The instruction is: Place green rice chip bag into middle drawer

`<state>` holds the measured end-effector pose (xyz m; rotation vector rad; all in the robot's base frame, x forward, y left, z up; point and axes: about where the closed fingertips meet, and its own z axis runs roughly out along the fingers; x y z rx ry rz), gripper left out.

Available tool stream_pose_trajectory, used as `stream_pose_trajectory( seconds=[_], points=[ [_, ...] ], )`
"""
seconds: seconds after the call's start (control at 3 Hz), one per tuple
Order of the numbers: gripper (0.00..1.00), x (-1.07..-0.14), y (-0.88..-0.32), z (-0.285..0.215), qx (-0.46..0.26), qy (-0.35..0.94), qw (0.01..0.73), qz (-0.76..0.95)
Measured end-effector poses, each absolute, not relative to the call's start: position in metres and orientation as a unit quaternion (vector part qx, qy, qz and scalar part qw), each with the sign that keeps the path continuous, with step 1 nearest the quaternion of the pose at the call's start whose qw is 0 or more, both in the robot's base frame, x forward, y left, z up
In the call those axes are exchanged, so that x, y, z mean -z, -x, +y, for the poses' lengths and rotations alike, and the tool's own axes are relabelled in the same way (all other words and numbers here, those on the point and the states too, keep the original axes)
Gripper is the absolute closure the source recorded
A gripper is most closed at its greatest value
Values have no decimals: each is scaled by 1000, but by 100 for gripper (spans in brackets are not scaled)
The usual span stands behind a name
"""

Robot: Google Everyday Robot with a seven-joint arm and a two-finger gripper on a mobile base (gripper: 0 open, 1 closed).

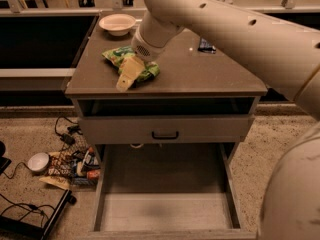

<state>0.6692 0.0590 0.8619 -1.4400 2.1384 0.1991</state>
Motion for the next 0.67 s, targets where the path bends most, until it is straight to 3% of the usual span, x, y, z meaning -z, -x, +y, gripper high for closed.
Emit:
stream_pose_trajectory(
  seconds=[0.33, 0.67],
  points=[
    [0, -850, -678, 73, -55, 541, 269, 795],
    [18, -836, -692, 86, -48, 551, 274, 787]
  ],
)
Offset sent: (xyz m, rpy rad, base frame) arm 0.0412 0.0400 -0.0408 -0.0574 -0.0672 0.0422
